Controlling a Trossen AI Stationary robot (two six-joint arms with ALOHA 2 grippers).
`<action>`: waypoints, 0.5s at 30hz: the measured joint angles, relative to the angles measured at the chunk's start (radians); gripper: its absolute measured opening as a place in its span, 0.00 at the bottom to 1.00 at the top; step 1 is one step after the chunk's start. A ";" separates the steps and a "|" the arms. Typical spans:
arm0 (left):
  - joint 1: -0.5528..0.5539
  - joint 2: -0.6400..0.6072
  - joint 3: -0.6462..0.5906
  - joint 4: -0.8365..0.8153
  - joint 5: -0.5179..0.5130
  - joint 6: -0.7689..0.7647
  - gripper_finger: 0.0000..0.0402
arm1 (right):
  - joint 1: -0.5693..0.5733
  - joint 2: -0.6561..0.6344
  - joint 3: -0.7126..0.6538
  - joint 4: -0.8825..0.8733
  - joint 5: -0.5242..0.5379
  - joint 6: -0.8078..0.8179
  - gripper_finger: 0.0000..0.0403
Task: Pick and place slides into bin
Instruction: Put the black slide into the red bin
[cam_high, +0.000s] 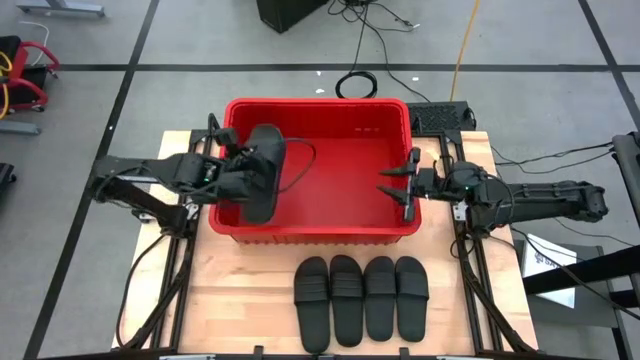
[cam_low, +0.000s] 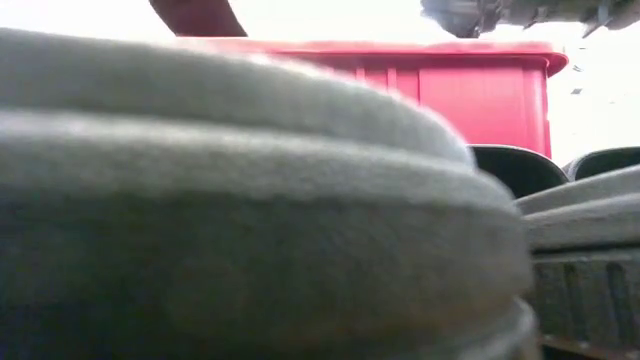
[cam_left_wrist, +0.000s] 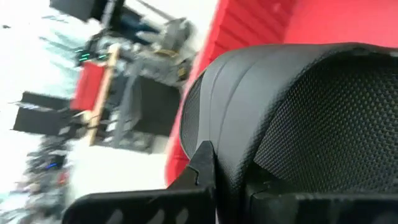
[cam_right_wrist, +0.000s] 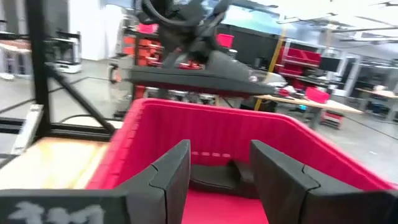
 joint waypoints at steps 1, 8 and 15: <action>0.013 -0.033 -0.053 0.063 0.021 0.040 0.02 | -0.021 0.000 0.000 0.001 0.000 0.000 0.38; 0.101 -0.180 -0.360 0.371 0.078 0.181 0.01 | -0.143 0.000 0.000 -0.008 -0.090 0.013 0.38; 0.222 -0.145 -0.519 0.460 0.089 0.177 0.01 | -0.218 0.000 0.000 -0.012 -0.184 0.049 0.38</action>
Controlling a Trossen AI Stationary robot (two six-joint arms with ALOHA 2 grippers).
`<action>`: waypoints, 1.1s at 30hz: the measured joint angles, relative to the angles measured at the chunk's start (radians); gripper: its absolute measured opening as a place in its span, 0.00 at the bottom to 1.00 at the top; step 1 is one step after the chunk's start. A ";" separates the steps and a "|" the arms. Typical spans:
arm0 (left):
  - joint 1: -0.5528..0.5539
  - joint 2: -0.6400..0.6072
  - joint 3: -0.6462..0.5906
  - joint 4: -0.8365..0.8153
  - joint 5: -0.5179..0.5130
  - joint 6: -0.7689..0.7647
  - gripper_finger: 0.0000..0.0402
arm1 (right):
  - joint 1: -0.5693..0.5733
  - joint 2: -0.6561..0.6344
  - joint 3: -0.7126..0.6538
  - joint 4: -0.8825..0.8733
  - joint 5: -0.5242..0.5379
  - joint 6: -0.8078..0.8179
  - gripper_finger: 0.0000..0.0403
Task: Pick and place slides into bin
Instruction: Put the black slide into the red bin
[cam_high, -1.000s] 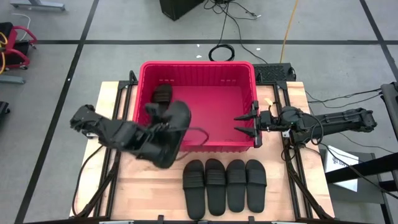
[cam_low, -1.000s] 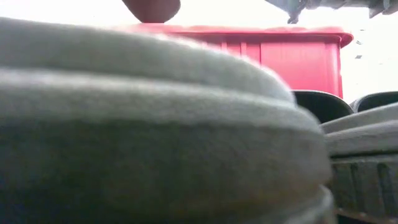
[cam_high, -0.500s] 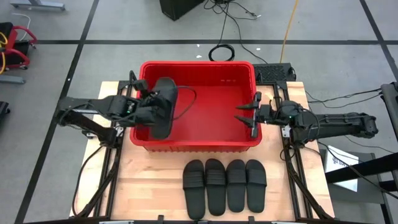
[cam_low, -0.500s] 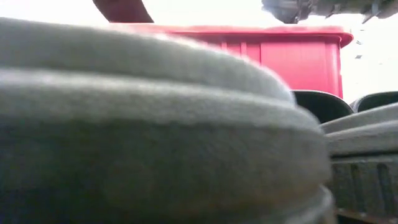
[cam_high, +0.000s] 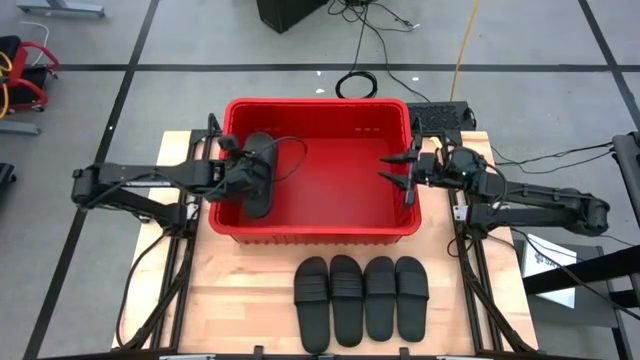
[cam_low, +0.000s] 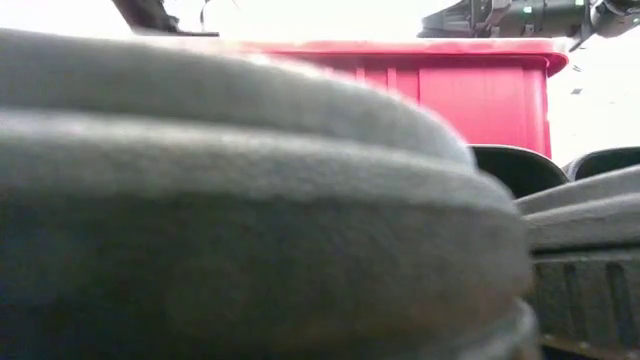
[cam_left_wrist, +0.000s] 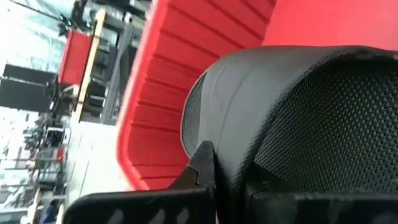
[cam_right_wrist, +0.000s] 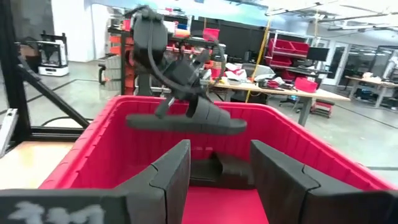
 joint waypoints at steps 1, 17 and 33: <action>0.011 0.010 -0.014 0.004 0.002 -0.001 0.01 | -0.005 0.000 0.000 -0.001 0.000 0.005 0.38; 0.076 0.111 -0.155 0.066 0.114 -0.027 0.04 | -0.036 0.001 0.000 -0.044 -0.003 0.014 0.38; 0.009 0.113 -0.188 0.076 0.152 -0.081 0.04 | -0.035 0.003 0.000 -0.063 -0.002 0.014 0.39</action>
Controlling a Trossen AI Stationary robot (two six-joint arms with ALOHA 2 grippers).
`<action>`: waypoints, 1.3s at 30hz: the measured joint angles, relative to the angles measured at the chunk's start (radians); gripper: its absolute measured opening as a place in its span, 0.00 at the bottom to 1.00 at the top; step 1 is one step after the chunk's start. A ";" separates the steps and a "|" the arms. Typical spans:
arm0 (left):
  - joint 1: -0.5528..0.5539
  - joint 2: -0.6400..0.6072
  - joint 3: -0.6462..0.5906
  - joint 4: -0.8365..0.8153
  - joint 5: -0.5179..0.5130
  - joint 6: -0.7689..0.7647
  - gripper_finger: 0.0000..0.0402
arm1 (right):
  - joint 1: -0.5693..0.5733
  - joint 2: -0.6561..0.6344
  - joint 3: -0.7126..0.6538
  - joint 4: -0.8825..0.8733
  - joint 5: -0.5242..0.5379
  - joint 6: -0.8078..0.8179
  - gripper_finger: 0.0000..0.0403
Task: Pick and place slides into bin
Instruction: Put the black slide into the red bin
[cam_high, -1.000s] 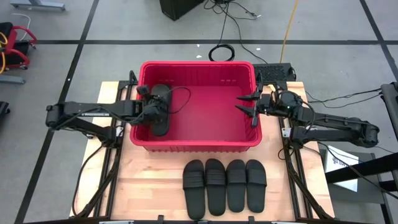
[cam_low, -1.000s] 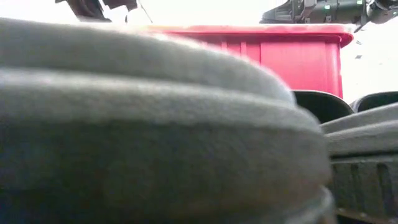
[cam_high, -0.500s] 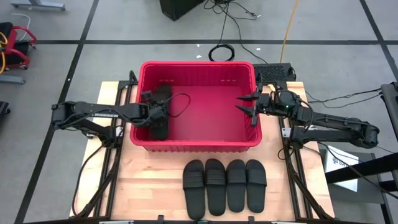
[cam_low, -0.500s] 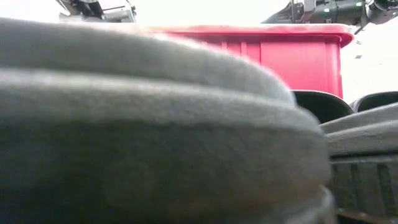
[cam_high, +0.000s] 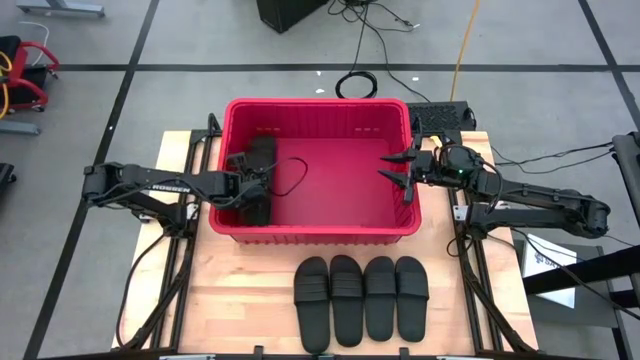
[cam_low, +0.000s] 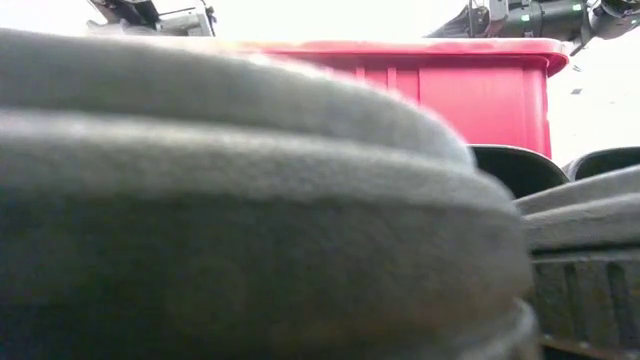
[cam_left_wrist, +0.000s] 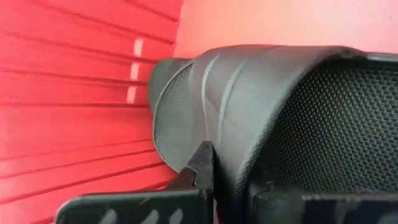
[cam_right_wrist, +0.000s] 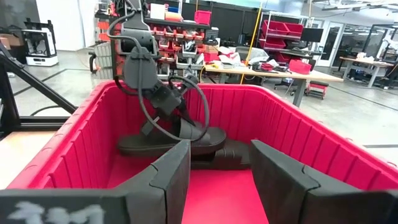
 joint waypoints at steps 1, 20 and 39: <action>-0.009 0.000 0.002 -0.002 0.003 -0.002 0.03 | 0.000 0.000 0.000 0.000 0.000 0.000 0.38; -0.102 -0.005 0.084 -0.188 0.030 -0.153 0.01 | 0.000 0.082 0.000 0.054 0.000 -0.001 0.39; -0.116 -0.002 0.084 -0.279 0.100 -0.249 0.07 | 0.000 0.087 0.000 0.061 -0.001 -0.001 0.38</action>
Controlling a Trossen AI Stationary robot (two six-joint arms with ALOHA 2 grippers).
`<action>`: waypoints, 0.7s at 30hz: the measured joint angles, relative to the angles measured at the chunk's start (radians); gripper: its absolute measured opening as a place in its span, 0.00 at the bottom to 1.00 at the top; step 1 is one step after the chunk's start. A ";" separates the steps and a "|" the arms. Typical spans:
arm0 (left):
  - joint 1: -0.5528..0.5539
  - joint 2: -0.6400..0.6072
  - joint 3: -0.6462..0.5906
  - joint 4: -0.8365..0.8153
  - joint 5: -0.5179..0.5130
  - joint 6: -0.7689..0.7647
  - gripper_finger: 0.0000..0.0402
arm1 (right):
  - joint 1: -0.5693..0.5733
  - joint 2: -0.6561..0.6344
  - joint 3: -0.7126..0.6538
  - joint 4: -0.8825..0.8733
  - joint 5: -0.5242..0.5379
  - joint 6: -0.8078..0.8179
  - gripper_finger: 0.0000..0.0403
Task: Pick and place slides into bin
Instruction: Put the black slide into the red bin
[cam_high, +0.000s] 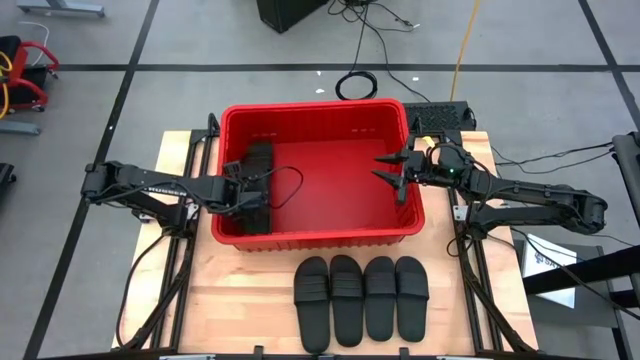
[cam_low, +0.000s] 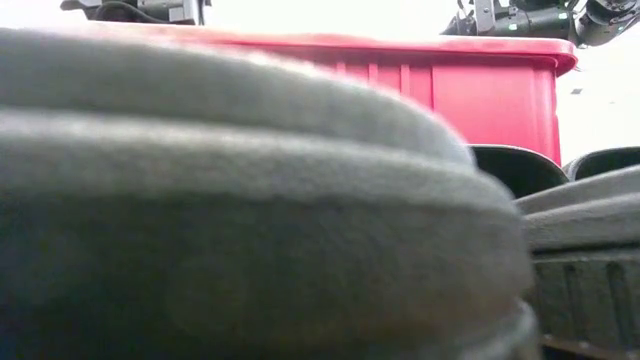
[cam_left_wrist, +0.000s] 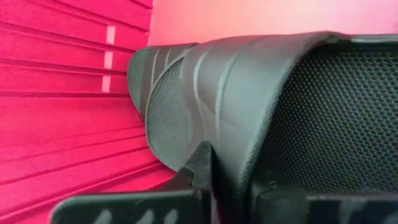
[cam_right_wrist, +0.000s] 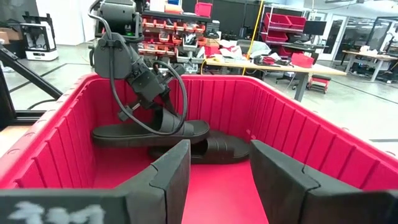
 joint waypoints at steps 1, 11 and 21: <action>0.005 0.000 0.000 0.001 0.003 0.001 0.09 | 0.000 0.000 0.000 0.000 0.000 0.000 0.38; 0.030 0.000 0.000 0.001 0.031 0.036 0.34 | 0.000 0.000 0.000 0.000 0.000 0.001 0.38; 0.031 0.000 0.000 0.040 0.090 0.071 0.51 | 0.000 0.000 0.000 0.000 -0.001 0.001 0.38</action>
